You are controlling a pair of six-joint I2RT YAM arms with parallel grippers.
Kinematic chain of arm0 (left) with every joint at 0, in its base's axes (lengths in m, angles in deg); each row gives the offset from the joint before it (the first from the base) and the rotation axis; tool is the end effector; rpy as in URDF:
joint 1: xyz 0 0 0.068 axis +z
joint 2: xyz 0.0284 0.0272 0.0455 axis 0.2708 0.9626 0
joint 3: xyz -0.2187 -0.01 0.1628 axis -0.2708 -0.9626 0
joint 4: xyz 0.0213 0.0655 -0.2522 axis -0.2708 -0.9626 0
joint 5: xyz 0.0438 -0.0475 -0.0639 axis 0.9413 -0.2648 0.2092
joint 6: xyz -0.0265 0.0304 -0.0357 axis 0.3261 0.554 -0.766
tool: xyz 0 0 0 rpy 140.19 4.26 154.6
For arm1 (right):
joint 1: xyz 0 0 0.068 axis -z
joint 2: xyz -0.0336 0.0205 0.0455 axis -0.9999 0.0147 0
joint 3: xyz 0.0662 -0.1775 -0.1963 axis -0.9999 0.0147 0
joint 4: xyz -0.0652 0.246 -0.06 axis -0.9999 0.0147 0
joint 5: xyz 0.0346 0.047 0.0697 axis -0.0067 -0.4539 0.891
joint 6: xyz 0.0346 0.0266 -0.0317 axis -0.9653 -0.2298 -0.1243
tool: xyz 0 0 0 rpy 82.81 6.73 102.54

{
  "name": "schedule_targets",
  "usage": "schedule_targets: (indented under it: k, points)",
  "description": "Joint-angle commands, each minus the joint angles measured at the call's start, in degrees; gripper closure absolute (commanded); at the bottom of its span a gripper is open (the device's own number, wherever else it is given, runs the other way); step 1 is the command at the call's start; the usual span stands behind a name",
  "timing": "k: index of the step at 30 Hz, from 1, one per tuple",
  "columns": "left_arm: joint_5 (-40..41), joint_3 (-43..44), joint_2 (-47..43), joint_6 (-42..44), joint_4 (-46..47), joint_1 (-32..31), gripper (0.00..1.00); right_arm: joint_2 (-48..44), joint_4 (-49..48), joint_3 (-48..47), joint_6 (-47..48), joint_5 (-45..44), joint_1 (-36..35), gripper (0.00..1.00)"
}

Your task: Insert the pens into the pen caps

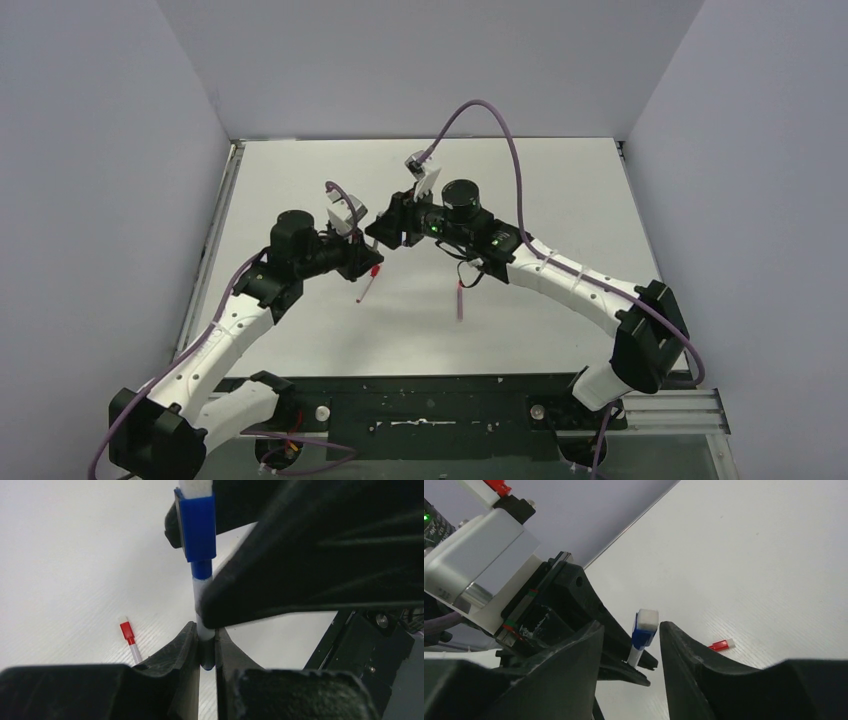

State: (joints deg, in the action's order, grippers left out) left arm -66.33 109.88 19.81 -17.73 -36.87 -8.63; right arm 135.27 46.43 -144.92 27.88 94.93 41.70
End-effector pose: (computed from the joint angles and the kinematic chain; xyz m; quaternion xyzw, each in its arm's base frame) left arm 0.2005 -0.1090 0.2961 0.2630 0.7846 -0.3304 0.4539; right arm 0.2371 0.2771 0.3409 -0.2341 0.7243 0.5015 0.4112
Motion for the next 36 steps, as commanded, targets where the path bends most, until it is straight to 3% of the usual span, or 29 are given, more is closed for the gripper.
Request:
schedule_targets:
  k: [1, 5, 8, 11, 21, 29, 36]
  points:
    - [0.91, 0.85, 0.5, 0.12, 5.37, -0.1, 1.0, -2.57, 4.15, -4.75, 2.65, 5.16, 2.57, 0.43]
    - [1.47, -1.72, 0.91, -0.24, 4.56, -0.15, 1.0, -9.1, 5.73, -6.65, 3.03, 6.34, 12.26, 0.27]
    - [2.09, -3.28, 1.65, -0.58, 4.19, -0.39, 1.0, -13.78, 7.63, -6.52, 3.49, 6.22, 19.38, 0.23]
    - [2.34, -3.91, 3.71, -1.16, 3.03, -0.91, 1.0, -15.67, 16.21, -6.79, 5.1, 1.62, 22.47, 0.22]
    - [13.9, 0.98, 19.67, -4.96, -7.57, -4.27, 1.0, -12.71, 33.59, 0.42, 2.4, -12.45, 22.7, 0.3]
    - [24.76, 6.63, 30.11, -7.14, -13.24, -10.2, 1.0, -10.16, 37.46, 4.65, 3.3, -18.01, 18.64, 0.32]
    - [29.25, 9.77, 34.91, -8.16, -14.71, -12.47, 1.0, -5.75, 38.74, 5.51, 1.16, -20.64, 12.47, 0.33]
